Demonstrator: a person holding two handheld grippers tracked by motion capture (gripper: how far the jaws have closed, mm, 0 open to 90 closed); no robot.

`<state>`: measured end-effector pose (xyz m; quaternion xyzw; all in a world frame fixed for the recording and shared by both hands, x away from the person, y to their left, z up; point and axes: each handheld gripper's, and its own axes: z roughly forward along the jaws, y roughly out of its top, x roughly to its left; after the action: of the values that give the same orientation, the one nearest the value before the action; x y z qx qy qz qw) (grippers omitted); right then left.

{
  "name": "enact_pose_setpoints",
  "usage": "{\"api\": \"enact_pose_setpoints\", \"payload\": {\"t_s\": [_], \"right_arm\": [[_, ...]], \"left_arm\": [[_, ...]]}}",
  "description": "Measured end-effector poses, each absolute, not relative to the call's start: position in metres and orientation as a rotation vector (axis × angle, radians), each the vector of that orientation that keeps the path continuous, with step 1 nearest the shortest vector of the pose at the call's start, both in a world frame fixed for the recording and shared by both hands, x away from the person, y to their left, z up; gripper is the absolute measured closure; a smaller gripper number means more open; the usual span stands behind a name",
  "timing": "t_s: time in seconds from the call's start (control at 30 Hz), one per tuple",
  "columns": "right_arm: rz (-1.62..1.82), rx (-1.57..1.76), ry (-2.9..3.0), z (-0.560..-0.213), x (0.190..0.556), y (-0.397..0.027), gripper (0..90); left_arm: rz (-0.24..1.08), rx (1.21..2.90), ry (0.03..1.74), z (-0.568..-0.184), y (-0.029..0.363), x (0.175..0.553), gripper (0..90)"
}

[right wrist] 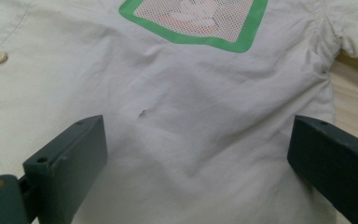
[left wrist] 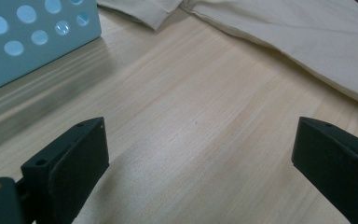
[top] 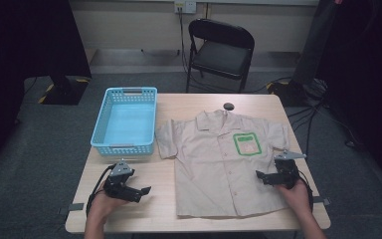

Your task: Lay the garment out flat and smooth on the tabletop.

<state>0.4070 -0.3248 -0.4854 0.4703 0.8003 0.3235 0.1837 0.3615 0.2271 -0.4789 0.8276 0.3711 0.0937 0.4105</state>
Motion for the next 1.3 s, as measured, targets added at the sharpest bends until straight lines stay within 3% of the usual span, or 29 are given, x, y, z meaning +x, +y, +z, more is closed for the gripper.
{"api": "enact_pose_setpoints", "payload": {"t_s": [1.3], "right_arm": [[0.913, 1.325, 2.259, -0.485, 0.407, -0.325, 3.8]], "left_arm": [[0.325, 2.216, 0.905, -0.490, 0.235, 0.360, 0.2]]}}
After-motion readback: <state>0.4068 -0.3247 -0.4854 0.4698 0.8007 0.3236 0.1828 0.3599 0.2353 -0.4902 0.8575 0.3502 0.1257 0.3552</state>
